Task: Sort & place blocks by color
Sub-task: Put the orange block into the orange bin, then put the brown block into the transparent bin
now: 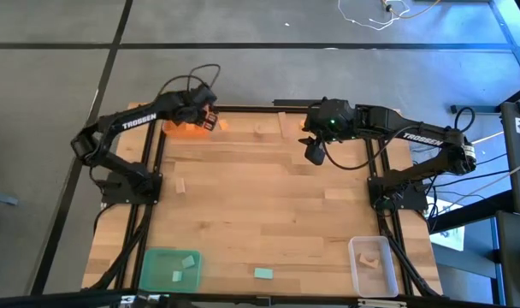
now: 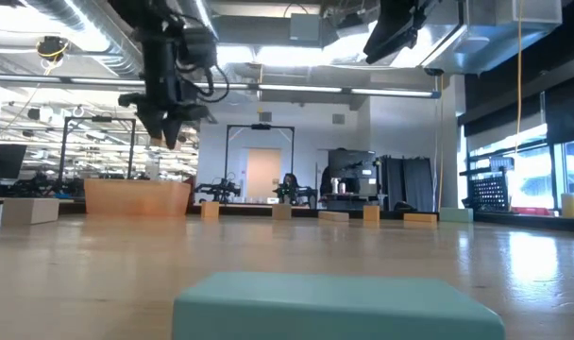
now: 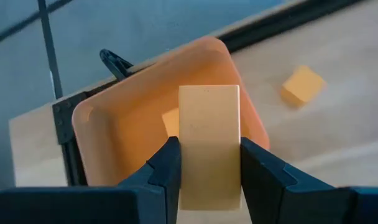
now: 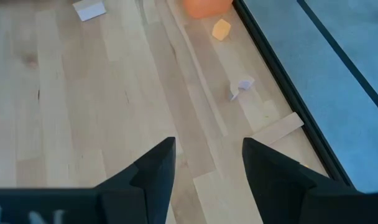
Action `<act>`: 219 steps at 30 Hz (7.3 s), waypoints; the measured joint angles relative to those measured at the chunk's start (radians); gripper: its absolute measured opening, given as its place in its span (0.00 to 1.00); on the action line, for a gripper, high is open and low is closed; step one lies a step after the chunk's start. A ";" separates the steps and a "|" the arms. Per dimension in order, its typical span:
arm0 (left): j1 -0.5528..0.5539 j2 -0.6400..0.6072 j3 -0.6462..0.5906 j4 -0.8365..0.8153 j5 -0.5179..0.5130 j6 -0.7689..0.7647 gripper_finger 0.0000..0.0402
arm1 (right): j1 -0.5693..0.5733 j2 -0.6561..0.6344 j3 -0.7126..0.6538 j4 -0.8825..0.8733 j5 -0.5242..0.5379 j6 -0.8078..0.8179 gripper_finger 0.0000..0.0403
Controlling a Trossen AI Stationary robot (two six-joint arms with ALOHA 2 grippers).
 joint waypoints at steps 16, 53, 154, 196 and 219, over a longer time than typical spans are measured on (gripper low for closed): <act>0.123 0.197 0.000 0.054 0.096 -0.004 0.32 | 0.000 0.000 0.000 0.000 0.000 -0.001 0.46; 0.018 0.253 0.001 0.408 0.382 0.205 0.48 | 0.000 0.000 0.000 0.000 0.000 0.000 0.46; -0.039 0.424 0.019 0.448 0.347 0.177 0.48 | -0.005 0.000 0.000 -0.001 -0.018 -0.001 0.46; 0.130 0.145 0.020 -0.048 0.149 0.000 0.29 | -0.005 0.000 0.000 -0.001 -0.018 0.003 0.46; 0.151 0.185 0.019 -0.029 0.187 -0.023 0.47 | -0.005 0.000 0.000 -0.002 -0.018 0.000 0.46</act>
